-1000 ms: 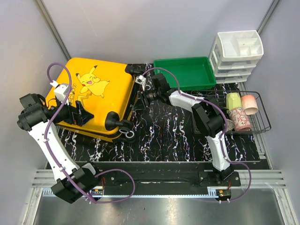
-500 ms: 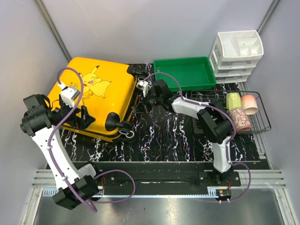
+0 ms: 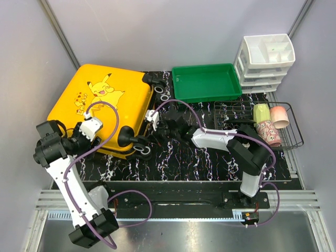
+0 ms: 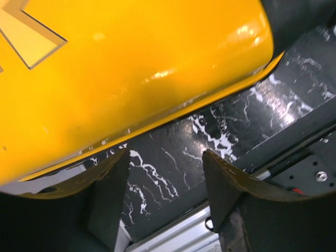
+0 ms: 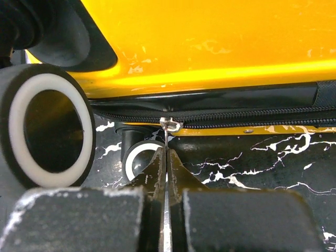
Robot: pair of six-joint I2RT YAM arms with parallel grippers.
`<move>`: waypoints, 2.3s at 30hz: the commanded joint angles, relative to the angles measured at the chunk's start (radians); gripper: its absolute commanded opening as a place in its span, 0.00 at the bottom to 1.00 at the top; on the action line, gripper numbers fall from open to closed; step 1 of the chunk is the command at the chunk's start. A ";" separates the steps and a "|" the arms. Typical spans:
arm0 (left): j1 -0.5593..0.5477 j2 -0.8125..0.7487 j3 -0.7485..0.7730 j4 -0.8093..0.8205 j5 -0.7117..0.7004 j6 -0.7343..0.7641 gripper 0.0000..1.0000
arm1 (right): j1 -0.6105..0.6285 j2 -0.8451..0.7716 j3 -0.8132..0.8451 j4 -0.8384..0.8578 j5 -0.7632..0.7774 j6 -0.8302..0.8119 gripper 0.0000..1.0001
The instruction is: Open, take out, and arrange the luggage
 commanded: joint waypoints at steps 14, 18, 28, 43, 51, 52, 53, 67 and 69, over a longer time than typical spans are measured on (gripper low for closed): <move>-0.279 0.046 -0.302 0.334 0.224 -0.068 0.50 | -0.011 -0.062 -0.039 0.147 0.113 0.103 0.00; -0.431 0.066 -0.370 0.689 0.142 -0.421 0.50 | -0.065 -0.021 0.007 0.170 0.150 0.105 0.00; -0.504 0.314 -0.333 1.157 0.020 -1.015 0.46 | -0.158 0.044 0.031 0.269 0.147 0.092 0.00; -0.569 0.387 -0.345 1.262 -0.081 -1.106 0.46 | 0.055 -0.016 -0.075 0.280 0.527 0.226 0.00; -0.595 0.396 -0.347 1.264 -0.083 -1.158 0.47 | 0.167 0.067 0.092 0.240 0.690 0.293 0.00; -0.594 0.385 -0.338 1.242 -0.081 -1.158 0.47 | 0.170 0.083 0.106 0.231 0.689 0.300 0.00; -0.595 0.376 -0.329 1.227 -0.087 -1.155 0.51 | 0.171 0.090 0.129 0.218 0.692 0.309 0.00; -0.354 0.195 -0.238 0.924 0.023 -1.043 0.67 | 0.245 0.031 0.044 0.240 0.561 0.366 0.00; -0.350 0.187 -0.246 0.929 0.022 -1.051 0.68 | 0.247 0.045 0.077 0.247 0.536 0.364 0.00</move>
